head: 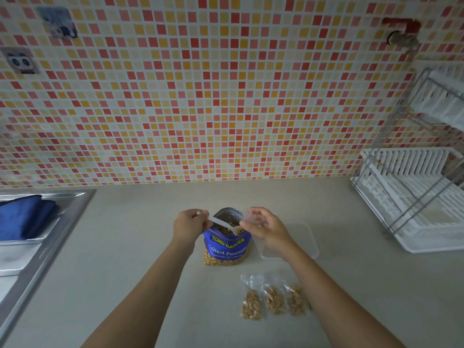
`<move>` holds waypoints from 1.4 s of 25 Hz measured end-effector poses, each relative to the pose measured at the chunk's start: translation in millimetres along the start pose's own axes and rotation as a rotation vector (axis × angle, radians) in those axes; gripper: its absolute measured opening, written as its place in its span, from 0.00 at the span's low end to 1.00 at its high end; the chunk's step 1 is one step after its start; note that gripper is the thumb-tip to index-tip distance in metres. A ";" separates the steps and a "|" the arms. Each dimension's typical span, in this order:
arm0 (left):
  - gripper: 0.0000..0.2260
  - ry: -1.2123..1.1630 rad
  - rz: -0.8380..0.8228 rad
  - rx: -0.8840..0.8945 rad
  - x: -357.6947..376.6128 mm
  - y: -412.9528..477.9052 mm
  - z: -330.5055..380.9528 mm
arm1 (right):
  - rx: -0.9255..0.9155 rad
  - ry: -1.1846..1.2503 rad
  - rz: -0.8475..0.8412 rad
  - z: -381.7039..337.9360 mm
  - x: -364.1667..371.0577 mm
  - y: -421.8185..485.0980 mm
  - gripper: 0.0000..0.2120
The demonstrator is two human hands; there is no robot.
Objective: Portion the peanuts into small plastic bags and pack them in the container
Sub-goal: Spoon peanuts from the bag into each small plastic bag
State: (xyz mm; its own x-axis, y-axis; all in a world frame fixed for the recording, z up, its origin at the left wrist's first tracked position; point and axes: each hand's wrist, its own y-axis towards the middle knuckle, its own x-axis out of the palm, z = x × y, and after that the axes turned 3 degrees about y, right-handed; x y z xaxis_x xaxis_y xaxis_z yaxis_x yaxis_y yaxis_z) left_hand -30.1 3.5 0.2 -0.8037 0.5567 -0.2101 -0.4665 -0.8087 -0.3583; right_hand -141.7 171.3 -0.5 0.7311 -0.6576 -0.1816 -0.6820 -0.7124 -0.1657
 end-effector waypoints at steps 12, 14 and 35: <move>0.09 -0.269 0.126 -0.103 -33.8 26.5 -0.6 | -0.216 -0.424 0.122 -4.4 -6.6 3.0 0.29; 0.09 -0.283 0.132 -0.076 -37.8 27.6 8.8 | -0.235 -0.562 0.117 -8.7 -1.3 5.8 0.30; 0.12 0.719 -0.089 0.892 -16.1 -22.1 16.8 | -0.059 0.066 0.169 3.5 6.2 4.8 0.19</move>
State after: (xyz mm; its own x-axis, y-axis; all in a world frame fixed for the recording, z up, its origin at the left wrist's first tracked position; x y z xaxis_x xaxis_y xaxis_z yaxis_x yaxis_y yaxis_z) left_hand -13.1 9.2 26.8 -0.4915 0.3662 -0.7901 -0.8375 -0.4474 0.3136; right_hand -140.5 164.7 -5.8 0.6075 -0.7823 -0.1376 -0.7940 -0.6025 -0.0808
